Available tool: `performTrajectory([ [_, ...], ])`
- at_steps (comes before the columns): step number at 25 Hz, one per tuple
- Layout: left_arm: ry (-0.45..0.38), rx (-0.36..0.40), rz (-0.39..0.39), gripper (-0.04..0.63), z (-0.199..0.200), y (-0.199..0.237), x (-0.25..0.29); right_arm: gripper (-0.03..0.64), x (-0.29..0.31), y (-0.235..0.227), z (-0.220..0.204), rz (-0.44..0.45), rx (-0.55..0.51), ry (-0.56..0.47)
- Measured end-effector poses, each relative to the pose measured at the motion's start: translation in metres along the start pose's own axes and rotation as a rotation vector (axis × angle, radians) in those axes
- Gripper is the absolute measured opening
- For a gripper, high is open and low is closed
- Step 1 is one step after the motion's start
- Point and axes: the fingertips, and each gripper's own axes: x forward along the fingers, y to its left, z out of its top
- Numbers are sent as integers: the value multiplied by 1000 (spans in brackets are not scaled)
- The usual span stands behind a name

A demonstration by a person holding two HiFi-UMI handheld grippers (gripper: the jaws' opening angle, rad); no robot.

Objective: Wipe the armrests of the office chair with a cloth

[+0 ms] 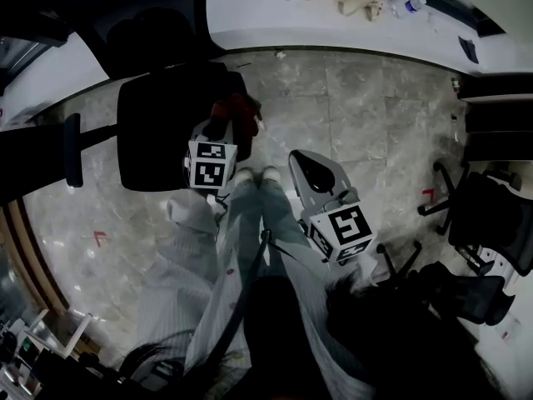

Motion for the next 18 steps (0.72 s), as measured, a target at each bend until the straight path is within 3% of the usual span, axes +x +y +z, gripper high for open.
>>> performTrajectory([
  [10,-2,110,49,32,69,46,72,2,12,-23,-4,-33,12,39],
  [18,3,119,32,32,57,36,53,2,12,-12,-6,-24,7,33],
])
